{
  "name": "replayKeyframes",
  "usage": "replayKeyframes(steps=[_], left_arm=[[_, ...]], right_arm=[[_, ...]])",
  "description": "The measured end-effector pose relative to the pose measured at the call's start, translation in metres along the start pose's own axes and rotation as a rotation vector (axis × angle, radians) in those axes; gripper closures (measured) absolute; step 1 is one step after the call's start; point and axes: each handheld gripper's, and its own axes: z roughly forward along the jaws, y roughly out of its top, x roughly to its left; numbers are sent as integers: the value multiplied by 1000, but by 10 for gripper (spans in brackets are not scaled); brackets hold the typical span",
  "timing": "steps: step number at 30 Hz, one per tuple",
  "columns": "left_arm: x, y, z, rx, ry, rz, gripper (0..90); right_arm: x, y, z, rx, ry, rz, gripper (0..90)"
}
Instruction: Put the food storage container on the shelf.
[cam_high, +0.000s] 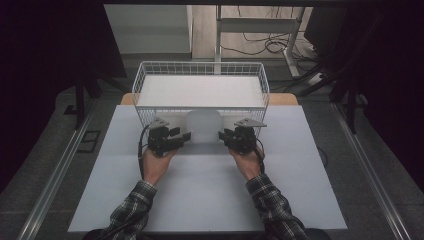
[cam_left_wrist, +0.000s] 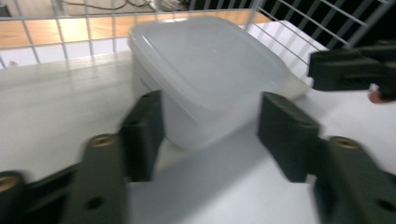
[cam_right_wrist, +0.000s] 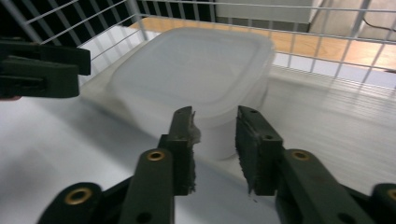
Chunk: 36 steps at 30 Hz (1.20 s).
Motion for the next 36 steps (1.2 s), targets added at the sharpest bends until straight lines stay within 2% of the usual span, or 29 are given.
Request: replayKeyframes(steps=[1,2,3,4,5,8,9,12,13,14,16,19,24,30,36], left_arm=[[-2,-4,-3,-4,-11,7,344],[-4,-8,-7,-8,-33,16,285],[-7,-16,-13,-9,-56,27,205],[-7,-16,-13,-9,-56,27,188],[-11,-24,-21,-11,-87,45,167],[-17,-29,-28,9,-98,65,101],[-24,-34,-36,21,-94,92,75],[-30,-42,-43,30,-105,111,53],[-35,-49,-50,48,-95,136,37],[-35,-49,-50,48,-95,136,36],[-39,-59,-60,60,-95,168,32],[-42,-73,-74,63,-110,152,22],[-42,-87,-88,81,-109,135,18],[-40,-90,-94,71,-102,125,17],[-43,-91,-92,80,-100,145,18]], right_arm=[[2,-1,-1,2,9,-12,719],[4,-3,-2,4,21,-23,755],[8,-6,0,20,46,-42,830],[8,-6,0,20,46,-42,830],[14,-9,5,37,69,-63,883],[21,-11,11,56,84,-86,889],[26,-12,18,63,92,-111,889],[31,-13,24,71,94,-119,890],[33,-13,30,72,87,-126,890],[33,-13,30,72,87,-126,890],[34,-13,37,80,81,-129,890],[34,-15,47,89,65,-133,890],[32,-14,56,92,49,-132,891],[29,-9,64,91,27,-134,890],[33,-6,73,89,36,-128,890]])
